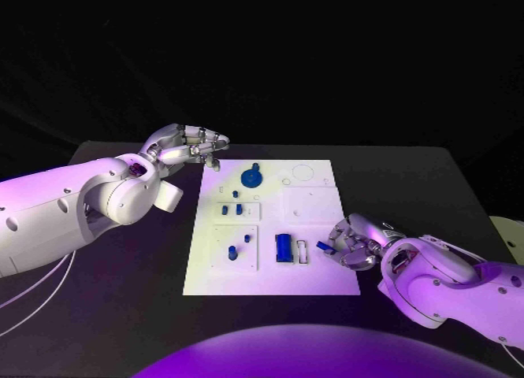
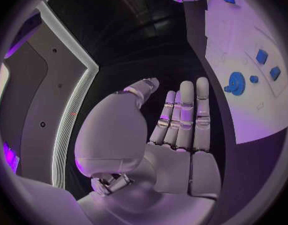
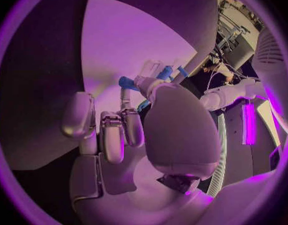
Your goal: Assemble the parts on the task board
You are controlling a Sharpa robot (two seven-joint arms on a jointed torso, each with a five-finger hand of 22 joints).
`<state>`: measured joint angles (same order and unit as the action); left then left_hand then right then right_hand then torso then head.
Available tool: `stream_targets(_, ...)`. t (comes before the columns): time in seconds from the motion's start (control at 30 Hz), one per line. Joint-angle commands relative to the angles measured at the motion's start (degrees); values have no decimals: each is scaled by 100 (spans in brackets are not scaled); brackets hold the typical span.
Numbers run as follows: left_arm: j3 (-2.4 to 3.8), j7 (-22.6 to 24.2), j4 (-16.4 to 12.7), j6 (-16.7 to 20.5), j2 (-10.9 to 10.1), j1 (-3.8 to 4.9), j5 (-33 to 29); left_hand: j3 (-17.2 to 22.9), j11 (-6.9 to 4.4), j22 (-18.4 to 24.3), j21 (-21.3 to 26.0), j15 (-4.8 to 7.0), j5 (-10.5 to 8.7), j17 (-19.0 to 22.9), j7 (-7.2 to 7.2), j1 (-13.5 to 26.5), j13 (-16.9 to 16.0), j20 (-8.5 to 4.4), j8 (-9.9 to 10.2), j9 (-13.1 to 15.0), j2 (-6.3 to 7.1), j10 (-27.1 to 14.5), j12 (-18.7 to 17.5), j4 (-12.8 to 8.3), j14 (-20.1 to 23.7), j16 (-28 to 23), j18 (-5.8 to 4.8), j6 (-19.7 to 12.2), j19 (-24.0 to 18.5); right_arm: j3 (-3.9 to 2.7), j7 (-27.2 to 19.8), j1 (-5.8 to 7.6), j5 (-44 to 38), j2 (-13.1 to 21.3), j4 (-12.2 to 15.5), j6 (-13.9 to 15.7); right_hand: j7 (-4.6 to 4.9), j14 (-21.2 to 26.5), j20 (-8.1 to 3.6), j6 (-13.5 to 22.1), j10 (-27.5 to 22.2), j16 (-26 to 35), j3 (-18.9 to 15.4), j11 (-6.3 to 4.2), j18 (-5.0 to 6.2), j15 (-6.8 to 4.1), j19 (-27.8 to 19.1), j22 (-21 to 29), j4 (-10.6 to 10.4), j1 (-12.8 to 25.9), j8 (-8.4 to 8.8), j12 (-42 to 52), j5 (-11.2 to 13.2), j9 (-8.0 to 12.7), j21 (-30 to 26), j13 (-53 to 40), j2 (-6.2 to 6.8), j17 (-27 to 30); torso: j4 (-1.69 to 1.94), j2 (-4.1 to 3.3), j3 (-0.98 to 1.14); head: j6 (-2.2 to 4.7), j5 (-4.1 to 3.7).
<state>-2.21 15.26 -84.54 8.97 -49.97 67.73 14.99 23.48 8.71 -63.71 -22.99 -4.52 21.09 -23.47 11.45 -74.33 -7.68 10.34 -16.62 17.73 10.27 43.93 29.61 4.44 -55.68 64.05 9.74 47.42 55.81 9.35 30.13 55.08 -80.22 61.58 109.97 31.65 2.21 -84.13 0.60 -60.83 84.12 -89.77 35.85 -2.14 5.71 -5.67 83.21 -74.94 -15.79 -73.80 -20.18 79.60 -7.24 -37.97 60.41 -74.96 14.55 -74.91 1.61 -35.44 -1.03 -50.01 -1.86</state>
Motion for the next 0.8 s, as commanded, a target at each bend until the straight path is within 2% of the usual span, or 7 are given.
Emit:
stream_targets(0.03,4,23,-14,-54,14,2,-34,-13,3,8,27,-9,-17,10,-5,2,7,11,-40,-10,-51,-45,19,37,32,38,47,-39,35,-2,-107,44,667,-29,84,224,-38,-587,6,0,109,-23,533,-15,-58,4,38,-662,506,128,-114,32,-95,-160,15,-668,-13,-1509,10,-4,-5,1,-20)
stream_targets(0.27,4,15,-19,-51,17,2,-34,-13,3,8,27,-9,-17,10,-5,2,7,11,-40,-10,-51,-45,19,37,32,38,47,-39,35,-4,-104,83,985,-147,110,96,-34,-587,10,-19,123,-23,597,-9,-59,10,44,-672,514,436,-92,56,-114,-155,16,-693,-42,-1509,4,-8,0,1,22)
stream_targets(0.37,4,11,-22,-52,18,2,-34,-13,3,8,29,-9,-14,11,-5,-2,7,11,-41,-10,-56,-48,22,39,33,39,47,-40,36,-4,-76,89,1084,-229,79,-12,-33,-587,11,-27,124,-23,603,-8,-59,11,44,-675,516,530,-85,59,-110,-151,12,-696,-35,-1509,8,-7,-1,1,0)
stream_targets(0.57,4,5,-27,-60,25,2,-34,-12,3,9,30,-9,-11,11,-6,-6,8,10,-41,-11,-56,-50,23,38,34,40,47,-40,37,-4,2,92,1166,-426,-109,-246,-32,-587,14,-51,130,-23,595,-6,-58,14,45,-680,503,746,-63,74,-105,-139,6,-712,-14,-1509,5,-1,-3,1,2)
stream_targets(0.8,4,-1,-29,-73,31,3,-34,-12,3,9,30,-9,-11,11,-6,-6,8,10,-41,-11,-56,-50,23,38,34,40,47,-40,37,-3,54,86,1181,-613,-260,-318,-30,-587,17,-101,150,-23,528,-3,-58,17,47,-687,433,1056,-29,117,-59,-109,-3,-750,14,-1509,2,-4,2,1,15)
